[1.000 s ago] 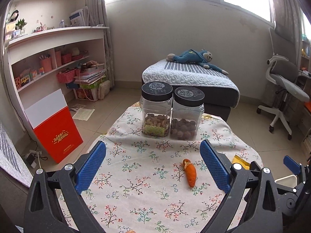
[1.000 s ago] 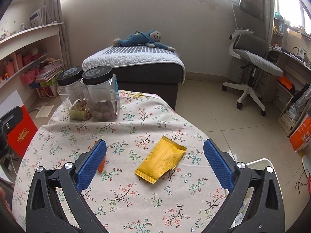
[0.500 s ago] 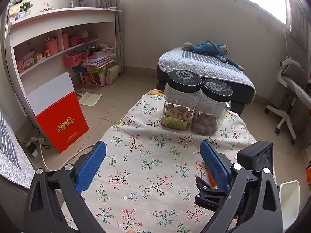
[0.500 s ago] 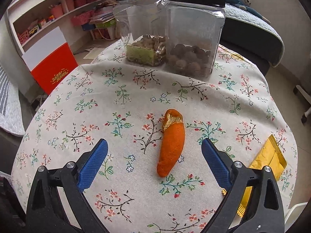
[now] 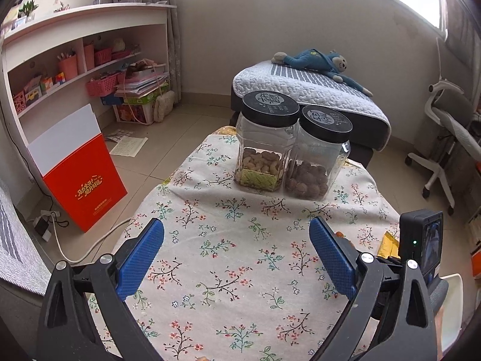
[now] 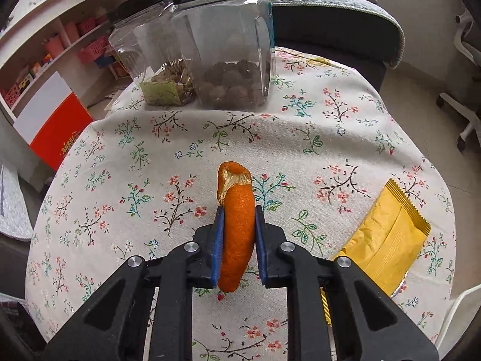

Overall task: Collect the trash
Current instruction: 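Grasp the orange peel piece with the right gripper while the left grasps the yellow packet, then lift the orange peel and yellow packet and carry both over the wastebasket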

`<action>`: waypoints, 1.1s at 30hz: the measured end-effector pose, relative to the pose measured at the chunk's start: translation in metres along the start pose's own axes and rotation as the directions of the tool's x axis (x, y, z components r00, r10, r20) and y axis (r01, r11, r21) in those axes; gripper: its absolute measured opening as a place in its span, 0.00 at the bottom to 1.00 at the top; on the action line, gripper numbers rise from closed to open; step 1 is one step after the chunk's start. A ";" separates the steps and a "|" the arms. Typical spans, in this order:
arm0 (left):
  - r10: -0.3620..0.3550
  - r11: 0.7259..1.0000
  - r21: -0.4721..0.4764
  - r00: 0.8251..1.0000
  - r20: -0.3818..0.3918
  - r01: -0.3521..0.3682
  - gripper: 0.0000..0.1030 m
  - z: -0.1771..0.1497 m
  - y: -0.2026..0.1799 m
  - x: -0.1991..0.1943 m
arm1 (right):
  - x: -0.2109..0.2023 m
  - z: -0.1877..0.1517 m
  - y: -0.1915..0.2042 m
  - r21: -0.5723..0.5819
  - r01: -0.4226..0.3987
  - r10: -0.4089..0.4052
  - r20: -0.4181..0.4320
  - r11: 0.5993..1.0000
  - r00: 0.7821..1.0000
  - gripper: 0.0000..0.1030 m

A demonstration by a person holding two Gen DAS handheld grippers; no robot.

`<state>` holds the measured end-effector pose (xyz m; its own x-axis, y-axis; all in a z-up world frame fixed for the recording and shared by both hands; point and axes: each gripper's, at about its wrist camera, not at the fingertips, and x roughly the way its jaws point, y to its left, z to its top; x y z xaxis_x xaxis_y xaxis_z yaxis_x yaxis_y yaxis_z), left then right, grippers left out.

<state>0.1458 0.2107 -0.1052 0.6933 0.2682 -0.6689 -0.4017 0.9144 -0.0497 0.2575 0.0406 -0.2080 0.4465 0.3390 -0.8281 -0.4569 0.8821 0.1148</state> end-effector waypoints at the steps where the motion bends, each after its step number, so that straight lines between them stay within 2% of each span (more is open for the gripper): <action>1: -0.008 1.000 0.001 1.000 -0.006 0.008 0.92 0.000 -0.004 0.001 | -0.005 0.001 -0.004 0.007 0.002 -0.002 0.015 1.000 1.000 0.17; 5: -0.056 0.998 0.005 0.996 -0.065 0.057 0.92 -0.006 -0.026 0.013 | -0.046 0.003 -0.023 0.054 0.041 -0.045 0.073 0.998 0.996 0.17; 8: -0.086 0.995 0.043 0.990 -0.114 0.091 0.92 -0.014 -0.054 0.025 | -0.074 -0.005 -0.052 0.119 0.110 -0.121 0.094 0.987 0.988 0.17; 10: -0.120 0.986 0.092 0.980 -0.162 0.136 0.92 -0.022 -0.079 0.034 | -0.092 -0.014 -0.076 0.153 0.162 -0.178 0.096 0.975 0.979 0.17; 12: -0.174 0.965 0.151 0.954 -0.243 0.214 0.92 -0.031 -0.111 0.048 | -0.106 -0.023 -0.100 0.191 0.198 -0.219 0.097 0.961 0.971 0.17; 14: -0.227 0.933 0.194 0.914 -0.337 0.303 0.92 -0.043 -0.144 0.064 | -0.119 -0.033 -0.125 0.244 0.209 -0.238 0.092 0.947 0.967 0.17; 15: -0.239 0.915 0.221 0.896 -0.374 0.336 0.92 -0.049 -0.162 0.072 | -0.125 -0.039 -0.137 0.272 0.213 -0.245 0.089 0.938 0.965 0.17; 16: -0.239 0.897 0.259 0.886 -0.397 0.358 0.92 -0.055 -0.181 0.078 | -0.129 -0.044 -0.148 0.298 0.214 -0.249 0.085 0.930 0.965 0.17; 17: -0.228 0.876 0.310 0.884 -0.409 0.369 0.92 -0.060 -0.198 0.084 | -0.133 -0.049 -0.158 0.320 0.215 -0.254 0.083 0.923 0.964 0.17; 20: -0.178 0.820 0.441 0.895 -0.409 0.365 0.92 -0.073 -0.240 0.099 | -0.140 -0.059 -0.179 0.366 0.220 -0.265 0.077 0.904 0.961 0.17; 25: -0.153 0.782 0.483 0.873 -0.464 0.394 0.92 -0.087 -0.283 0.130 | -0.139 -0.062 -0.190 0.382 0.222 -0.268 0.071 0.897 0.961 0.17; 27: -0.109 0.764 0.533 0.887 -0.449 0.363 0.91 -0.095 -0.288 0.139 | -0.137 -0.061 -0.190 0.375 0.220 -0.263 0.067 0.900 0.962 0.17; 28: -0.126 0.766 0.525 0.887 -0.444 0.371 0.91 -0.096 -0.284 0.140 | -0.137 -0.061 -0.190 0.369 0.218 -0.259 0.066 0.903 0.964 0.17; 30: -0.209 0.788 0.440 0.859 -0.467 0.431 0.52 -0.087 -0.266 0.141 | -0.136 -0.060 -0.186 0.350 0.219 -0.258 0.066 0.911 0.964 0.17; 31: -0.204 0.805 0.423 0.863 -0.462 0.417 0.40 -0.083 -0.256 0.142 | -0.135 -0.060 -0.183 0.341 0.219 -0.257 0.068 0.914 0.964 0.17; 32: -0.204 0.820 0.395 0.857 -0.474 0.414 0.19 -0.077 -0.246 0.143 | -0.136 -0.059 -0.180 0.336 0.214 -0.251 0.072 0.917 0.965 0.17; 33: -0.200 0.838 0.367 0.853 -0.482 0.404 0.14 -0.072 -0.233 0.144 | -0.137 -0.058 -0.177 0.334 0.204 -0.243 0.079 0.920 0.967 0.17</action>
<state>0.2960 0.0142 -0.2432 0.3830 -0.1006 -0.9182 0.1631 0.9858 -0.0400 0.2328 -0.1808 -0.1467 0.6032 0.1391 -0.7853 -0.0721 0.9902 0.1199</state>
